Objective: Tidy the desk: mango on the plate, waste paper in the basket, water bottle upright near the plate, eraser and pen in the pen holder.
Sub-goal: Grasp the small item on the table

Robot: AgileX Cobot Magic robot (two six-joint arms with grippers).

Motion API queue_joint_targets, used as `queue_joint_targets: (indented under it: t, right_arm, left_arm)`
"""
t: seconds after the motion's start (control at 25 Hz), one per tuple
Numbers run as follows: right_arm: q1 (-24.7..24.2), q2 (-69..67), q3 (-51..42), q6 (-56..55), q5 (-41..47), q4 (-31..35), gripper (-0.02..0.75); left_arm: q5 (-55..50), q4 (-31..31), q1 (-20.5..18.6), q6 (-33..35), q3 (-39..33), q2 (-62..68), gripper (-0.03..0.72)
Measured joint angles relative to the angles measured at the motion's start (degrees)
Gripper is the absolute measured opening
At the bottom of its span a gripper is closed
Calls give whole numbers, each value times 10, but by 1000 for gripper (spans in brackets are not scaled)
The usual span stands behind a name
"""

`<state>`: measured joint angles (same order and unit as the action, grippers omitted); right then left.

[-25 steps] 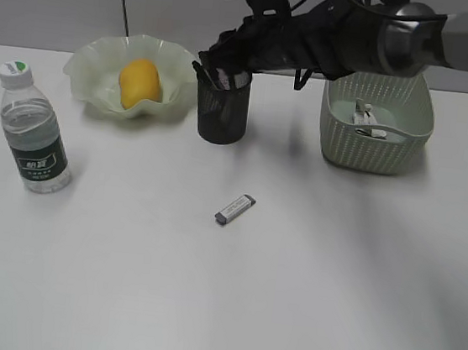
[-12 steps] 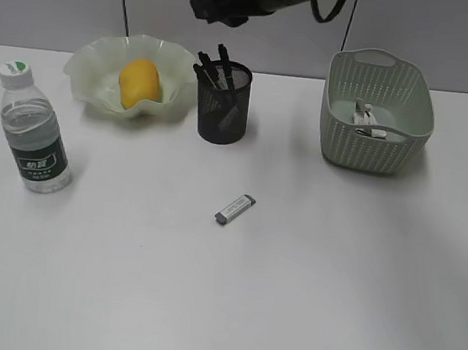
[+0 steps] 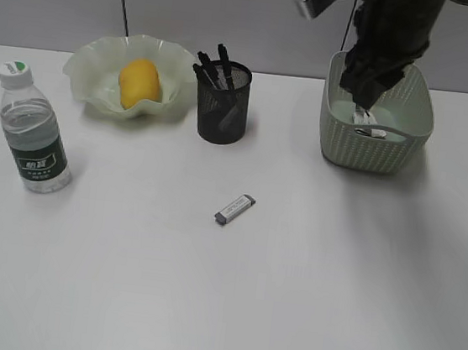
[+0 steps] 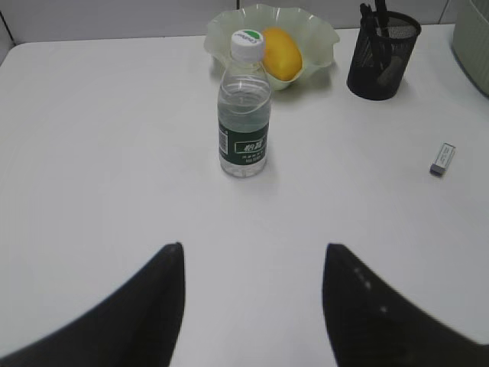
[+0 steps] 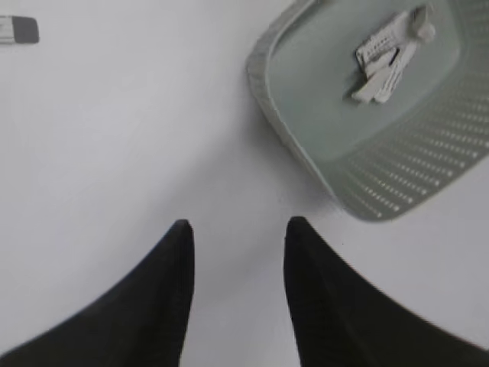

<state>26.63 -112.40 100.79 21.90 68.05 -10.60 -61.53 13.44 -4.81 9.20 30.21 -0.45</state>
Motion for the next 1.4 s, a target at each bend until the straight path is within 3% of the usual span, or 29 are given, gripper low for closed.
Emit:
queue_joint_targets:
  t: [0.2,0.36,0.52,0.8,1.04,1.28,1.4]
  right_arm:
    - [-106,71,0,-65,8,92,367]
    - [-205,148,-9,-89,9,102,408]
    - [-271,226,-66,-96,9,106,463]
    - [-312,398,-259,-99,-1,106,490]
    - [-312,576,-434,-100,-59,147,490]
    - [-312,703,-564,-105,-80,151,491]
    - [-312,757,-610,-123,-86,157,491]
  left_arm:
    - [0,0,0,0,0,0,438]
    - [2,13,0,0,0,28,438]
    - [11,31,18,0,0,80,437]
    - [13,18,146,-3,1,157,436]
    - [74,-48,260,-6,45,295,436]
    - [117,-98,398,-6,187,552,436]
    - [115,-109,441,-6,273,676,436]
